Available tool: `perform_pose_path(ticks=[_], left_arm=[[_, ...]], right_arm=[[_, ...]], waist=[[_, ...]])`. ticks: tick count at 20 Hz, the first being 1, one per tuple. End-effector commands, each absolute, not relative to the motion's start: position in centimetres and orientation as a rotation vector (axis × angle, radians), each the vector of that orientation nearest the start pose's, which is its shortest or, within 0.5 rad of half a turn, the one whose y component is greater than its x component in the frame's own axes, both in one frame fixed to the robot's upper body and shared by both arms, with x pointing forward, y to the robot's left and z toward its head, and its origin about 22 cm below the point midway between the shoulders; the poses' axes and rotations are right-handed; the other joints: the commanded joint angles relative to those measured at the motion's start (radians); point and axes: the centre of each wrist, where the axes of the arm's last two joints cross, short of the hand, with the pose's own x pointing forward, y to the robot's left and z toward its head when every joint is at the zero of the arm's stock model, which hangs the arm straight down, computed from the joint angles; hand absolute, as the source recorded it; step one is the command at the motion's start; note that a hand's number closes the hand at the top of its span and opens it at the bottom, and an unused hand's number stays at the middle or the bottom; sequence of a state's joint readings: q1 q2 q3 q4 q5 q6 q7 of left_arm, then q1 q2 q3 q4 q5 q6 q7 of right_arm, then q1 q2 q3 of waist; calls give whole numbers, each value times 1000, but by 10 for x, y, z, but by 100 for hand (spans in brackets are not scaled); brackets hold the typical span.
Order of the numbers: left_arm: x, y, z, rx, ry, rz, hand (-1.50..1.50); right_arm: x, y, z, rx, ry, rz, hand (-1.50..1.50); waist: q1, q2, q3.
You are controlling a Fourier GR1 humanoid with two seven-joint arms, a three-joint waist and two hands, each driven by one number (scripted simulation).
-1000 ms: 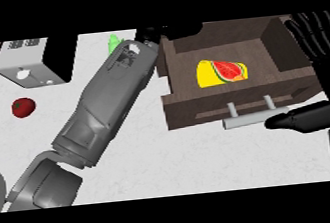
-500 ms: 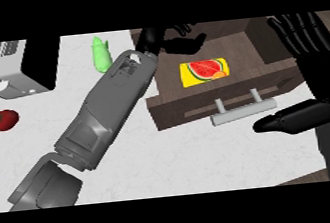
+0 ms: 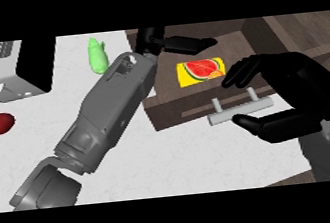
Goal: Pick up the cup, place it into the drawer and close the drawer
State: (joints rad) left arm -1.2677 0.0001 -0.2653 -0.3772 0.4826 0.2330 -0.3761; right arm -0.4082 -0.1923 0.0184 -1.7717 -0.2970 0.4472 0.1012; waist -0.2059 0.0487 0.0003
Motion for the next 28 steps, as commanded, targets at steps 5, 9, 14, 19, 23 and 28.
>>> perform_pose_path(ticks=[5, 9, 14, 19, 23, 28], left_arm=[[440, 42, 126, -231, -1930, -60, -150], [443, 38, 138, -244, -1906, -49, -150], [441, 42, 128, -264, -1910, 12, -150], [435, 55, 103, -312, -1912, 55, -150], [432, 59, 95, -316, -1920, 71, -150], [429, 93, 84, -352, -1918, 90, -150]], right_arm=[[290, -220, 144, 464, -1649, 1088, 150], [275, -227, 140, 264, -1587, 1127, -150], [279, -214, 116, 8, -1572, 1217, -150], [298, -203, 62, -91, -1432, 1248, -150], [317, -199, 13, -74, -1342, 1345, -150], [344, -210, -21, -146, -1294, 1276, 150]], waist=[[62, -17, 0], [126, -37, 0], [162, -35, 1], [216, -40, 0], [235, -34, 1], [281, -40, 2]])
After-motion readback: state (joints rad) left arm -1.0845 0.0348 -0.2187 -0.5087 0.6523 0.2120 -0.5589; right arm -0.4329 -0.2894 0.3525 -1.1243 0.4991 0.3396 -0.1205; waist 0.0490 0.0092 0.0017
